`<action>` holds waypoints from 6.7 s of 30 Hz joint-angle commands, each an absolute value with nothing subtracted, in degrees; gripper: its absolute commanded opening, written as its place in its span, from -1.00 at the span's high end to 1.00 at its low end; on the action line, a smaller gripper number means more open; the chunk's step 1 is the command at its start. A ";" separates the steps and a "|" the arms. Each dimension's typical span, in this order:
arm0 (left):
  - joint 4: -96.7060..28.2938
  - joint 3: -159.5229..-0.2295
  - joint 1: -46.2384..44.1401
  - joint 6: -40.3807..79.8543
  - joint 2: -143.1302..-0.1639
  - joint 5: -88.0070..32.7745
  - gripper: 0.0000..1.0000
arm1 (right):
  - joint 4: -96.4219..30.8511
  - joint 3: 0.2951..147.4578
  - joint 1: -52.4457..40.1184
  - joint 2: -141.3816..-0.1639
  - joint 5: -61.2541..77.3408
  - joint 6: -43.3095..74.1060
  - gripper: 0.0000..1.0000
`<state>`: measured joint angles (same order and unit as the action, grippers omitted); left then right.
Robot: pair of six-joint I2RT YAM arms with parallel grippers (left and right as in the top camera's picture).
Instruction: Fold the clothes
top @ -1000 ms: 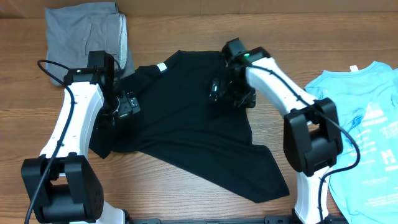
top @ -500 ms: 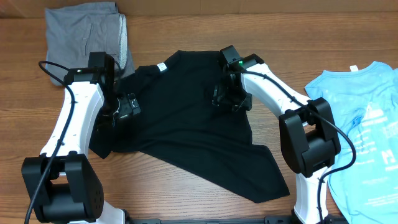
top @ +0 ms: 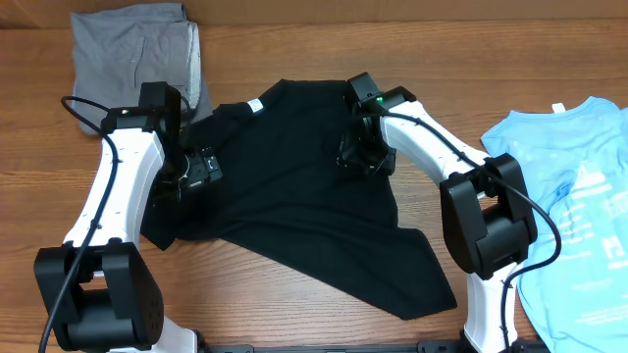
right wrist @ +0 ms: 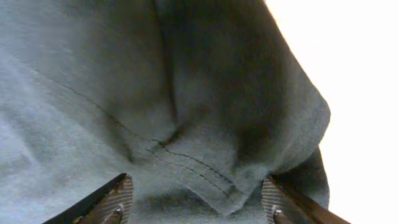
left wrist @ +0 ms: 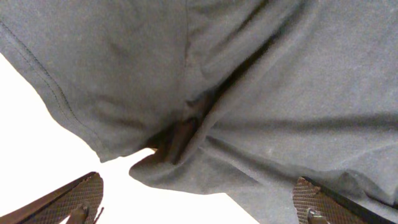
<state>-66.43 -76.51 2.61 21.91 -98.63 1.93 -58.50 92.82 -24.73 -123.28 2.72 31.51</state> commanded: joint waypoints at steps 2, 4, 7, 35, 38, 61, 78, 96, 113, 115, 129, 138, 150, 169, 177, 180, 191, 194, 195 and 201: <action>-66.63 -76.64 2.22 20.75 -99.00 1.41 -1.00 | -57.28 90.06 -24.69 -123.81 2.42 33.28 -0.41; -66.63 -76.64 2.22 20.75 -99.00 1.41 -1.00 | -56.62 89.43 -24.69 -123.81 2.42 33.30 -0.32; -66.52 -76.64 2.22 20.75 -99.00 1.41 -1.00 | -55.59 89.56 -24.69 -123.79 2.35 33.30 0.12; -65.58 -76.64 2.22 20.73 -99.00 -0.34 -0.96 | -59.51 95.29 -24.69 -123.79 -0.34 35.99 0.93; -64.16 -76.64 2.20 18.13 -99.00 -4.58 -0.92 | -59.44 96.16 -24.71 -123.52 2.33 36.03 0.93; -55.22 -76.09 1.91 8.62 -99.09 -36.84 -1.00 | -52.97 100.38 -32.56 -102.37 38.26 31.88 0.93; -52.60 -74.59 0.05 11.07 -99.11 -54.15 -1.00 | -50.28 100.36 -33.01 -102.54 34.59 35.29 0.92; -38.35 -65.17 2.92 15.73 -99.11 -62.43 -1.00 | -42.02 100.36 -27.99 -102.54 38.70 40.23 0.93; 5.48 -51.79 -2.09 38.41 -99.11 -63.86 -0.99 | -37.52 100.36 -27.88 -102.54 41.69 43.55 0.93; 6.94 -51.79 -2.59 39.90 -99.11 -62.76 -1.00 | -37.50 100.36 -27.90 -102.54 41.71 43.64 0.93; 20.38 -51.79 -9.06 59.40 -99.11 -54.00 -1.00 | -33.04 100.36 -27.88 -102.54 45.06 47.16 0.92; 21.28 -51.79 -8.93 54.61 -99.09 -55.33 -1.00 | -42.72 100.36 -26.83 -102.54 32.75 44.64 0.92; 21.39 -51.79 -9.72 51.53 -99.09 -52.49 -1.00 | -49.25 100.22 -26.79 -102.61 25.71 43.35 0.92; 23.81 -51.79 -12.10 34.96 -99.09 -62.48 -0.89 | -45.52 98.59 -24.60 -102.76 28.58 43.51 0.85; 22.41 -51.79 -14.20 28.86 -99.09 -56.38 -0.96 | -45.52 98.59 -23.92 -102.76 33.19 43.48 0.85; 20.25 -51.79 -15.33 26.74 -99.09 -51.16 -0.96 | -45.52 98.59 -23.92 -102.76 34.09 43.51 0.85; 19.86 -52.86 -16.32 26.13 -98.98 -45.84 -0.52 | -46.19 98.59 -24.40 -102.76 34.94 43.51 0.87; 19.73 -53.71 -16.32 26.13 -98.52 -45.89 -0.40 | -47.22 98.59 -24.40 -102.76 33.93 43.46 0.87; 19.75 -53.89 -16.32 26.13 -98.39 -45.87 -0.40 | -47.55 98.59 -24.40 -102.76 33.63 43.46 0.87; 19.44 -54.35 -16.32 26.15 -97.69 -45.56 0.31 | -48.25 98.59 -24.40 -102.76 33.52 43.44 0.87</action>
